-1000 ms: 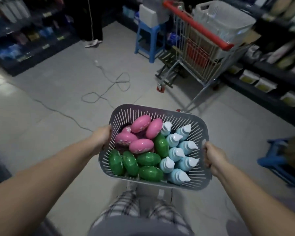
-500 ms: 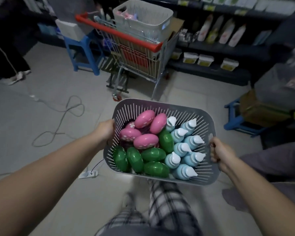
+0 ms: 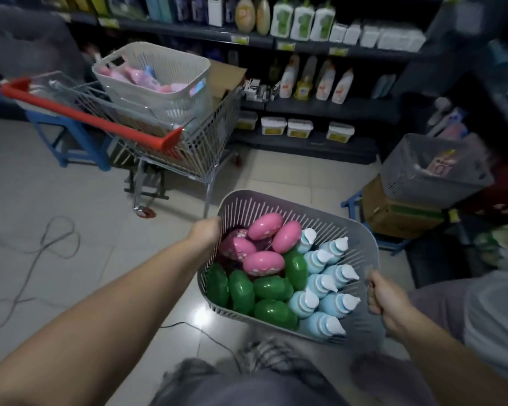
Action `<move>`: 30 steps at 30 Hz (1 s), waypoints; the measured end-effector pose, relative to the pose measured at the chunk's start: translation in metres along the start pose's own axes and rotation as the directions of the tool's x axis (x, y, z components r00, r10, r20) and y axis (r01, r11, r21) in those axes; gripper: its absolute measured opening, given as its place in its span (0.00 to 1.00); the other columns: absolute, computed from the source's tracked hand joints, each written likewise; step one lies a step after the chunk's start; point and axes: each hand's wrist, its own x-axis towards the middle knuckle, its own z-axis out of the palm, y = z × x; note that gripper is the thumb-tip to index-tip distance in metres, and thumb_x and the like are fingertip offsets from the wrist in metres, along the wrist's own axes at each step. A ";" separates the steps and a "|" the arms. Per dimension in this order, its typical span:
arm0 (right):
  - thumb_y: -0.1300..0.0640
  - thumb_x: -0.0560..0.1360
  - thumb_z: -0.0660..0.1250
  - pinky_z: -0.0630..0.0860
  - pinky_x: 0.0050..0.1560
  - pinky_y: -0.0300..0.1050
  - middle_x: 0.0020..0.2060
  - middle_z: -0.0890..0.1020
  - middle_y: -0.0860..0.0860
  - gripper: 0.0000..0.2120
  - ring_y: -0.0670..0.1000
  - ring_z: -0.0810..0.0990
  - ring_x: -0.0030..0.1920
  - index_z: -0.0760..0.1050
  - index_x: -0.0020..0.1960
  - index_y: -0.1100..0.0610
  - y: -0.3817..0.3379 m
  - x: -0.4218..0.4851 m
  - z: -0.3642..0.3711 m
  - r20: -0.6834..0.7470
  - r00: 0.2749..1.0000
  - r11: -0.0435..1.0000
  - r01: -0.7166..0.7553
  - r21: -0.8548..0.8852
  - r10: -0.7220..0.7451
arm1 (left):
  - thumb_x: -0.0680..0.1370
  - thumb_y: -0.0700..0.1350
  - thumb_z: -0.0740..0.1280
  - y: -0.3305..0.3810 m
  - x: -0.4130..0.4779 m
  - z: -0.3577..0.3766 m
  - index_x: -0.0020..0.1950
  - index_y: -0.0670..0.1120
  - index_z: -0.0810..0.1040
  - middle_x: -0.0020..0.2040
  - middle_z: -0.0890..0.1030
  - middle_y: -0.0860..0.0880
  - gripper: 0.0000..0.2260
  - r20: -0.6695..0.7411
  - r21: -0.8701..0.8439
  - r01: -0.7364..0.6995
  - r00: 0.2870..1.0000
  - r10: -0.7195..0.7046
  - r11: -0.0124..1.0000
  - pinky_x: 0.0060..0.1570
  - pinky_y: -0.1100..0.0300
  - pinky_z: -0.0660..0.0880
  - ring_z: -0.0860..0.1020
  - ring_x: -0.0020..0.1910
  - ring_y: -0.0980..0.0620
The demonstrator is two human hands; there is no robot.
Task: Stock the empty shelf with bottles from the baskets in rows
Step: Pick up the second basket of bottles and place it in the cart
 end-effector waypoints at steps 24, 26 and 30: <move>0.57 0.76 0.62 0.54 0.21 0.36 0.23 0.59 0.49 0.14 0.46 0.56 0.18 0.62 0.33 0.52 -0.261 0.204 -0.070 -0.117 0.993 1.000 0.004 0.005 -0.003 | 0.79 0.48 0.54 0.228 0.174 0.179 0.33 0.45 0.65 0.26 0.64 0.46 0.16 0.072 0.128 0.046 0.996 -0.055 0.991 0.27 0.64 0.55 0.61 0.22 0.52; 0.53 0.78 0.62 0.53 0.21 0.35 0.23 0.59 0.49 0.17 0.45 0.55 0.19 0.62 0.33 0.52 -0.282 0.224 -0.053 -0.091 0.995 0.999 0.030 0.035 -0.027 | 0.79 0.49 0.54 0.249 0.200 0.178 0.33 0.45 0.64 0.26 0.64 0.47 0.16 0.074 0.116 0.040 0.996 -0.048 0.992 0.26 0.64 0.54 0.60 0.21 0.53; 0.55 0.79 0.61 0.53 0.20 0.34 0.21 0.59 0.47 0.17 0.44 0.55 0.17 0.62 0.33 0.53 -0.333 0.257 -0.019 -0.106 0.994 0.997 0.033 0.071 -0.026 | 0.81 0.50 0.55 0.300 0.250 0.170 0.37 0.45 0.68 0.26 0.65 0.48 0.15 0.093 0.128 0.012 0.995 -0.024 0.992 0.23 0.68 0.55 0.60 0.18 0.53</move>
